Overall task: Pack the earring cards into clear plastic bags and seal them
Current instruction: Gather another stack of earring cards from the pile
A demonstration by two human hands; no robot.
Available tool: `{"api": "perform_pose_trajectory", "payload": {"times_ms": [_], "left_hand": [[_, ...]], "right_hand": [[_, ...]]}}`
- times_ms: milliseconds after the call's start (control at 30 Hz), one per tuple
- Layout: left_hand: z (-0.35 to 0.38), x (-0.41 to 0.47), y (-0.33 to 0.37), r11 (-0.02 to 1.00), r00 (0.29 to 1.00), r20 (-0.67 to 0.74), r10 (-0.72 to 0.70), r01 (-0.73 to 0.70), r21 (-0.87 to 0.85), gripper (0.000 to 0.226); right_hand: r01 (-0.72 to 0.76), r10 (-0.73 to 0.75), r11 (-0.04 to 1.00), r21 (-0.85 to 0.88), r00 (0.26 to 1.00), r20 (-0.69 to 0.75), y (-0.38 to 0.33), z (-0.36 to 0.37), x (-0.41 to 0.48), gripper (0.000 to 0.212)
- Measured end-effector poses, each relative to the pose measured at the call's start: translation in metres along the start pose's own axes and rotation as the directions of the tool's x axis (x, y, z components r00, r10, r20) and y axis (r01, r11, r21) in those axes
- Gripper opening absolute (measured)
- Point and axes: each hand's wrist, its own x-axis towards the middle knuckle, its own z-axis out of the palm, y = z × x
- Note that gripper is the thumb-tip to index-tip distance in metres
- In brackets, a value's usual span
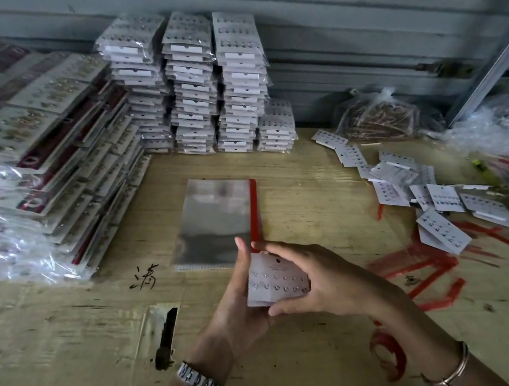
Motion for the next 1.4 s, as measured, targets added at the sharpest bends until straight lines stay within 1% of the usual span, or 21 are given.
{"api": "perform_pose_trajectory", "payload": {"times_ms": [100,200,400,467,567,600,700,767,833,933,967,1033,1100,1167,1233,1300,1367,1400], "left_hand": [[0.001,0.000,0.001,1.000,1.000,-0.008,0.003,-0.003,0.024,0.090],[0.003,-0.001,0.002,1.000,1.000,0.004,0.000,0.000,0.011,0.094],[0.005,-0.002,0.004,1.000,1.000,0.023,-0.009,0.008,0.024,0.092],[0.004,-0.003,0.004,0.999,1.000,0.009,-0.023,0.023,0.049,0.086],[0.003,-0.004,0.003,0.997,0.999,0.001,-0.037,0.037,0.075,0.069],[0.003,-0.004,0.003,0.996,0.999,-0.001,-0.041,0.040,0.075,0.066],[0.003,-0.005,0.004,0.998,0.999,-0.013,-0.036,0.037,0.052,0.069],[0.003,-0.006,0.005,0.999,1.000,-0.002,-0.023,0.023,0.044,0.072],[0.003,-0.008,0.005,0.999,0.998,0.052,-0.031,0.029,0.032,0.070],[0.000,-0.010,0.003,0.999,0.987,0.156,-0.034,0.033,0.009,0.047],[-0.001,-0.011,0.002,1.000,0.985,0.173,-0.026,0.027,-0.003,0.044],[-0.004,-0.013,0.002,0.998,0.975,0.220,-0.025,0.036,-0.048,0.043],[-0.003,-0.015,0.003,0.999,0.955,0.295,-0.018,0.032,-0.044,0.044],[-0.002,-0.015,0.003,0.999,0.947,0.320,-0.036,0.040,-0.004,0.053],[0.000,-0.016,0.002,0.996,0.943,0.327,-0.060,0.036,0.079,0.077],[-0.001,-0.018,0.001,0.981,0.961,0.270,-0.056,0.003,0.194,0.093],[-0.003,-0.020,0.004,0.945,0.977,0.210,-0.017,-0.053,0.323,0.098],[-0.004,-0.021,0.006,0.905,0.977,0.214,0.016,-0.105,0.413,0.096]], "right_hand": [[0.015,-0.016,0.999,-0.040,1.000,-0.023,-0.001,0.000,-0.001,0.091],[0.013,-0.015,0.999,-0.037,0.999,-0.052,-0.001,-0.002,-0.002,0.091],[0.002,-0.005,0.999,-0.053,0.999,-0.039,-0.001,-0.003,-0.003,0.094],[0.011,-0.012,0.999,-0.047,0.999,-0.033,-0.002,-0.004,-0.002,0.093],[0.030,-0.031,0.999,-0.044,0.999,-0.017,-0.002,-0.004,-0.002,0.089],[0.031,-0.032,0.998,-0.049,0.999,-0.017,-0.002,-0.004,-0.002,0.090],[0.031,-0.033,0.998,-0.053,0.999,-0.028,-0.002,0.000,-0.002,0.096],[0.034,-0.036,0.998,-0.048,0.999,-0.039,-0.001,0.002,-0.001,0.096],[0.033,-0.034,0.999,-0.022,0.998,-0.052,-0.002,0.004,0.000,0.098],[0.057,-0.057,0.998,0.012,0.998,-0.042,-0.001,0.007,-0.001,0.097],[0.060,-0.059,0.997,0.043,0.998,-0.021,-0.001,0.006,-0.002,0.096],[0.051,-0.054,0.985,0.167,0.998,0.014,0.000,0.003,-0.003,0.088],[0.039,-0.040,0.955,0.294,0.999,-0.001,0.003,-0.003,-0.004,0.069],[0.005,0.003,0.943,0.333,1.000,-0.022,0.005,-0.008,-0.005,0.054],[-0.025,0.028,0.919,0.394,1.000,-0.001,0.006,-0.010,-0.006,0.039],[-0.013,0.006,0.882,0.471,1.000,0.016,0.005,-0.010,-0.010,0.026],[0.011,-0.016,0.877,0.481,1.000,0.007,0.005,-0.007,-0.014,0.021],[0.024,-0.018,0.889,0.457,1.000,-0.018,0.006,-0.005,-0.016,0.023]]}}
